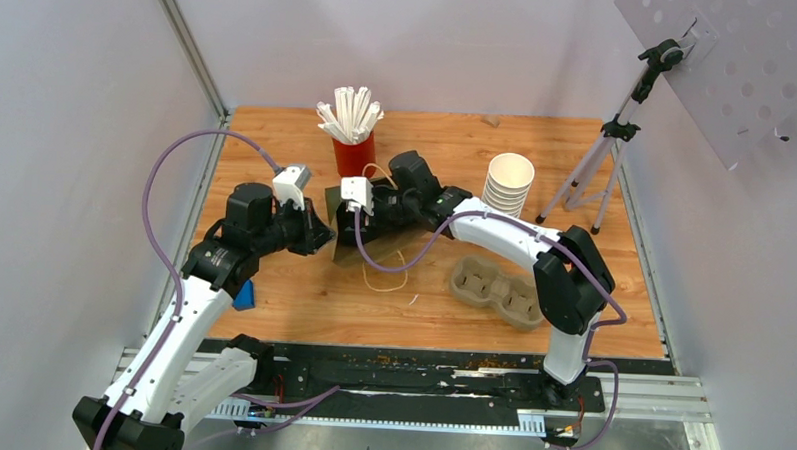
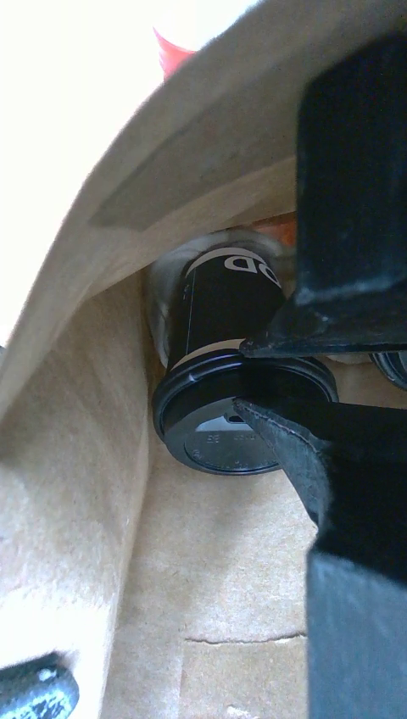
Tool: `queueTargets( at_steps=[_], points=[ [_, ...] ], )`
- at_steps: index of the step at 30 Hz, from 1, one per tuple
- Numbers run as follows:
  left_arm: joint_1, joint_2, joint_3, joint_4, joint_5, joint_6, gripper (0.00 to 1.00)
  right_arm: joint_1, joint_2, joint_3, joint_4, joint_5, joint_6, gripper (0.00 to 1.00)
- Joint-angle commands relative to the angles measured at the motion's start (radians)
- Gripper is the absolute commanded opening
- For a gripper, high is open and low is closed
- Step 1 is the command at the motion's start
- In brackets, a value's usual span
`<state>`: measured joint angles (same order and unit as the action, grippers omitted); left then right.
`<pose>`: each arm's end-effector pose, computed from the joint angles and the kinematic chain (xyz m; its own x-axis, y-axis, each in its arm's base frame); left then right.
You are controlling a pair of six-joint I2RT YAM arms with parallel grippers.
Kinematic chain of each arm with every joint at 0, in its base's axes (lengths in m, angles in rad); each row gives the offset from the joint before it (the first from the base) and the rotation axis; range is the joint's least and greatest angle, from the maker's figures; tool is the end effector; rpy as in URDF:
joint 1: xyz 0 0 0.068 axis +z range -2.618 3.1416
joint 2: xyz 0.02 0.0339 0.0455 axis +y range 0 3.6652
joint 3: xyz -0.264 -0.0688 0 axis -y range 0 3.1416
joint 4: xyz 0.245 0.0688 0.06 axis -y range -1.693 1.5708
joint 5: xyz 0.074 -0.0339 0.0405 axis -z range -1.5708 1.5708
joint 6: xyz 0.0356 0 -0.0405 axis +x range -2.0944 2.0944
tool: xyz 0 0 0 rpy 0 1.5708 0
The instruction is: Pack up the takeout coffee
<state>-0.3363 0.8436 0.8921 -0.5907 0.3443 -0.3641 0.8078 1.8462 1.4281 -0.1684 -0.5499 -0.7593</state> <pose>0.1644 -0.0702 0.3270 -0.6630 -0.1233 -0.7384 0.3718 0.8018 -0.4678 0.2816 0.3215 0.2652 0.3539 -0.4792 -0.8032 -0.9284 -0.0762 -0.3636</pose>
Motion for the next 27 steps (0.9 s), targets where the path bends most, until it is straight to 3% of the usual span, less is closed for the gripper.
queueTargets(
  at_steps=[1,12,27],
  points=[
    [-0.003,-0.003,0.041,-0.009,-0.016,0.024,0.0,-0.009,-0.018,0.05,-0.015,-0.051,0.083,0.22],
    [-0.003,-0.011,0.03,-0.007,-0.014,0.028,0.0,-0.028,0.039,0.08,0.011,-0.093,0.264,0.24],
    [-0.003,-0.016,0.011,-0.002,-0.008,0.025,0.0,-0.029,0.073,0.082,0.039,0.075,0.313,0.27]
  ],
)
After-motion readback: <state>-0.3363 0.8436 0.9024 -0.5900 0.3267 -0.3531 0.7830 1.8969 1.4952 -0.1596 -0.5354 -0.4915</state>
